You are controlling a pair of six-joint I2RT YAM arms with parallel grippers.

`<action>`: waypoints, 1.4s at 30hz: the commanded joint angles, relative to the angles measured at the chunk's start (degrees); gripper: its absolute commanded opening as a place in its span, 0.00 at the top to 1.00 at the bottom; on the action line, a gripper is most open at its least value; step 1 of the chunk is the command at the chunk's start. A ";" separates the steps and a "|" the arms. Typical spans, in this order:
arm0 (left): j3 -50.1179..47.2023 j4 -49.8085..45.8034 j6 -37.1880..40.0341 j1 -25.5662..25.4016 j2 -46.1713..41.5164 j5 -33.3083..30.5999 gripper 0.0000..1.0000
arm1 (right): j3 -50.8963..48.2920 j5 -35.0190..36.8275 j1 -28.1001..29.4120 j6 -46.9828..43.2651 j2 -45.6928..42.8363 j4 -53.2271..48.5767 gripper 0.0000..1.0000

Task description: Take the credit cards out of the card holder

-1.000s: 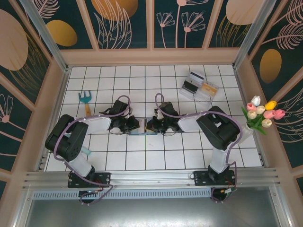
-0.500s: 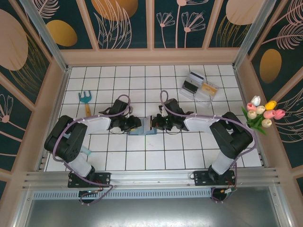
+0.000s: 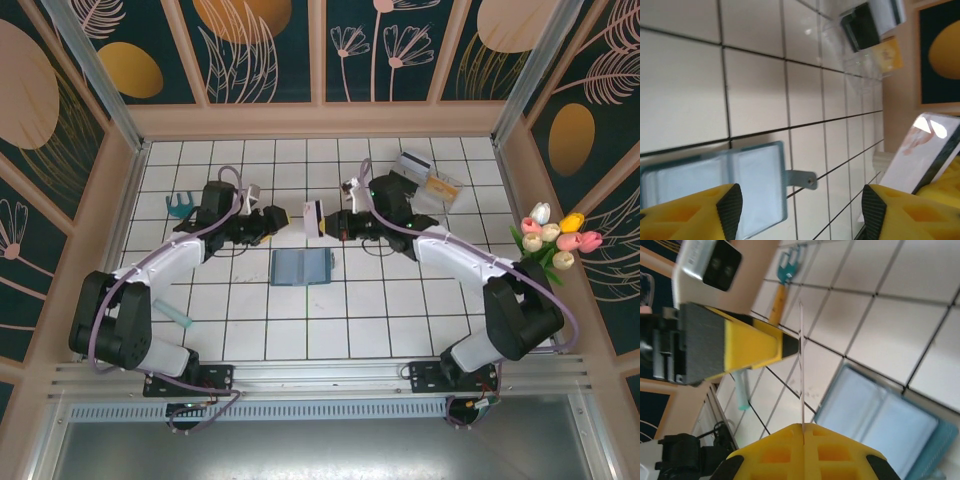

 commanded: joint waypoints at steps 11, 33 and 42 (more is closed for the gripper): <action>1.65 29.18 -10.91 0.00 -4.48 11.52 0.18 | 6.09 -18.35 -7.02 2.36 -1.59 7.11 1.00; 6.31 44.01 -21.10 -3.40 2.45 15.34 0.80 | 2.26 -24.57 -5.73 19.63 1.09 25.26 1.00; 3.77 52.74 -27.88 -3.38 2.13 11.24 1.00 | -6.15 -13.06 -4.86 37.55 -1.74 42.74 0.77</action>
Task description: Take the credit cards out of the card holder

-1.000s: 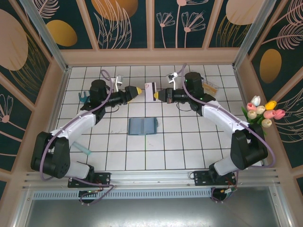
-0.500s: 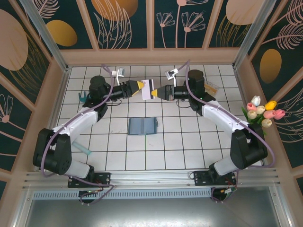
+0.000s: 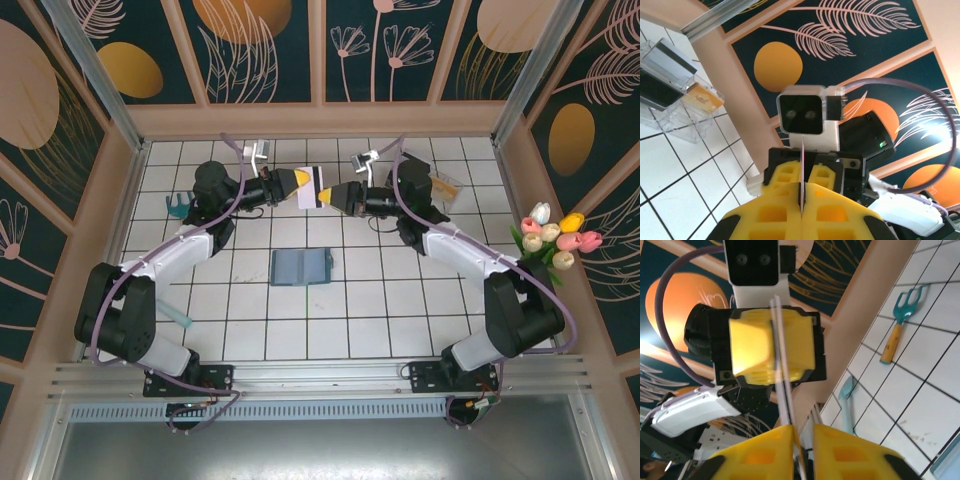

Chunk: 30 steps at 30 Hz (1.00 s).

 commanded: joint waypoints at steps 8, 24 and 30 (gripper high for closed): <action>-1.41 7.96 -5.03 -0.08 -1.68 -5.93 1.00 | -5.92 13.75 4.44 17.20 -1.84 20.31 0.75; -3.36 9.07 -7.83 -0.12 -1.51 -7.97 1.00 | -5.62 16.43 4.74 17.37 -0.78 20.38 0.88; -3.31 5.57 -6.50 -0.08 -1.96 -8.15 0.86 | -4.82 17.26 4.74 14.81 -1.05 18.38 1.00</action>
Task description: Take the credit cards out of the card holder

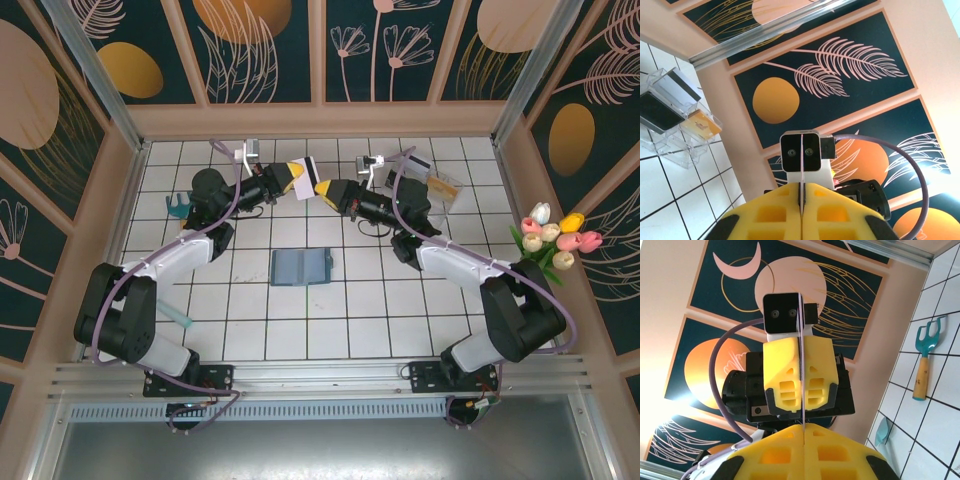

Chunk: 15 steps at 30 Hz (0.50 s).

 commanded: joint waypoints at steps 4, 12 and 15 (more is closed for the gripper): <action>3.07 -19.31 10.27 0.01 -3.34 -3.60 0.53 | 1.36 3.58 -0.81 -11.98 -2.94 -8.54 1.00; 5.12 -42.91 23.57 2.19 -5.80 -10.83 0.14 | 9.92 2.76 -12.22 -39.16 -4.52 -39.51 1.00; 5.22 -47.48 26.70 2.71 -5.52 -11.18 0.03 | 16.92 4.37 -16.28 -50.39 -2.31 -51.51 1.00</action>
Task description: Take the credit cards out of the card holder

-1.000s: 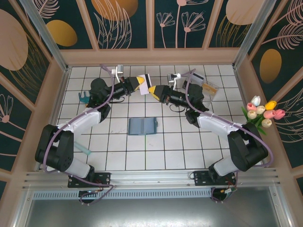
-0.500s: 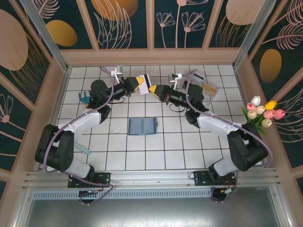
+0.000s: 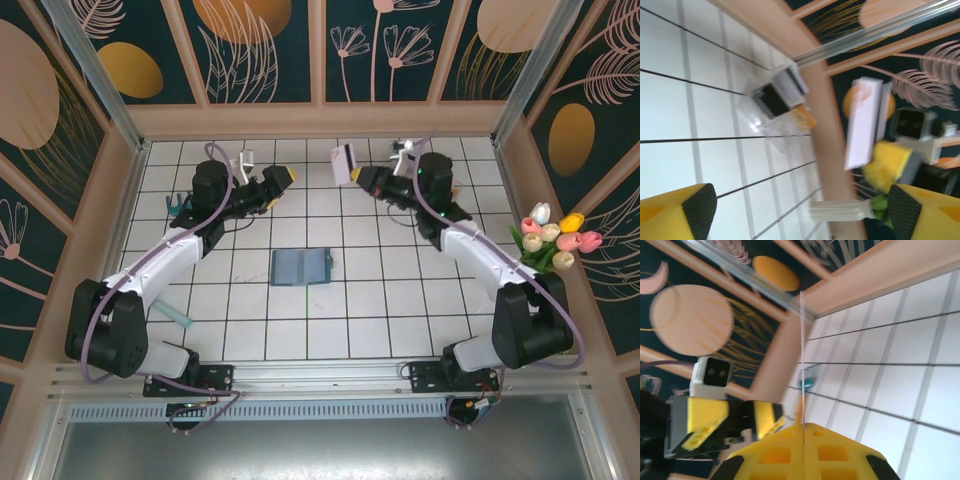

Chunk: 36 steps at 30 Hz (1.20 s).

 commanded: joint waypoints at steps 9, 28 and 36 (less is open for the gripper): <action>1.55 -16.11 10.67 1.24 0.43 -6.43 0.01 | 11.39 7.59 -12.04 -40.32 3.22 -20.08 1.00; 1.55 -17.98 14.31 1.76 2.83 -6.14 0.01 | 26.85 5.84 -21.91 -78.72 18.05 -34.84 1.00; 1.55 -18.99 14.85 2.04 4.91 -6.88 0.01 | 33.19 7.64 -21.93 -83.56 24.90 -40.26 1.00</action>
